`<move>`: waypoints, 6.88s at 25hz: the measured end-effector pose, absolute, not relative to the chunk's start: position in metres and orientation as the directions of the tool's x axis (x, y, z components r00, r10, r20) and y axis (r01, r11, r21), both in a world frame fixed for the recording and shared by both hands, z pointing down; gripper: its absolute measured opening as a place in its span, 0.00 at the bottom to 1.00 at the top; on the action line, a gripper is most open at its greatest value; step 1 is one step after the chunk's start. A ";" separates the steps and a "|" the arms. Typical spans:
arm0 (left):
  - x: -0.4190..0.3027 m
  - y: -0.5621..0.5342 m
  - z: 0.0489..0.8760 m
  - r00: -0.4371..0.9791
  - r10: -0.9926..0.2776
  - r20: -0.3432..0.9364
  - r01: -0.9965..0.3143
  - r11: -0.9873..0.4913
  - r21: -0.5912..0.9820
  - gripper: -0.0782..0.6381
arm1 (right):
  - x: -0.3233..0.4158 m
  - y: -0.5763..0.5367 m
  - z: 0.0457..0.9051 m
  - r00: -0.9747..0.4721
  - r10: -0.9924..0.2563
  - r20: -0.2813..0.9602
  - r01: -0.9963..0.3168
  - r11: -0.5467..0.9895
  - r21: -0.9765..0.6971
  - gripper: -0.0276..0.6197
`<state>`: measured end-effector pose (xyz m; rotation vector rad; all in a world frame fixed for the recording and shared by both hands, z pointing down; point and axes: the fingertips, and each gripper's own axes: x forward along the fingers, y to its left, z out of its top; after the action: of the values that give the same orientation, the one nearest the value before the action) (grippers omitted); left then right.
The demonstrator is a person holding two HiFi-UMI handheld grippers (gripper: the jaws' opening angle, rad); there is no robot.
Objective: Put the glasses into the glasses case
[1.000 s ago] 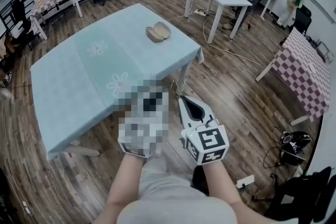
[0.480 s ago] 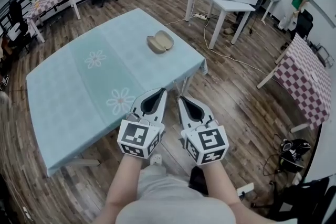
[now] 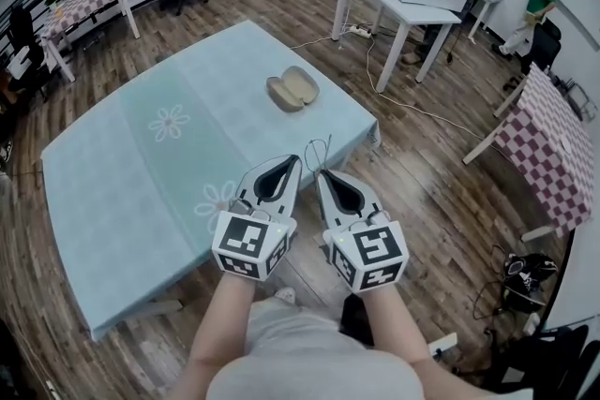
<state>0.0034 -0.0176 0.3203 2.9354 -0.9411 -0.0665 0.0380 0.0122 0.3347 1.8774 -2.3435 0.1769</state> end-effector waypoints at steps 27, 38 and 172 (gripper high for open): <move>0.028 -0.114 0.353 0.817 -0.575 0.035 -0.574 -0.809 0.127 0.12 | 0.073 -0.083 0.369 -0.183 -0.953 0.240 -0.983 0.172 -0.065 0.06; 0.047 -0.184 0.356 0.784 -0.619 0.044 -0.620 -0.778 0.104 0.12 | 0.094 -0.160 0.369 -0.233 -0.945 0.231 -0.972 0.225 -0.062 0.06; 0.038 -0.279 0.388 0.691 -0.717 0.086 -0.722 -0.682 0.118 0.12 | 0.085 -0.283 0.416 -0.385 -0.846 0.370 -0.912 0.411 -0.009 0.05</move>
<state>0.0383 -0.2789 0.3884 2.7568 -1.1800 0.0487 0.0852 -0.2833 0.4156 1.5242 -2.3632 0.3028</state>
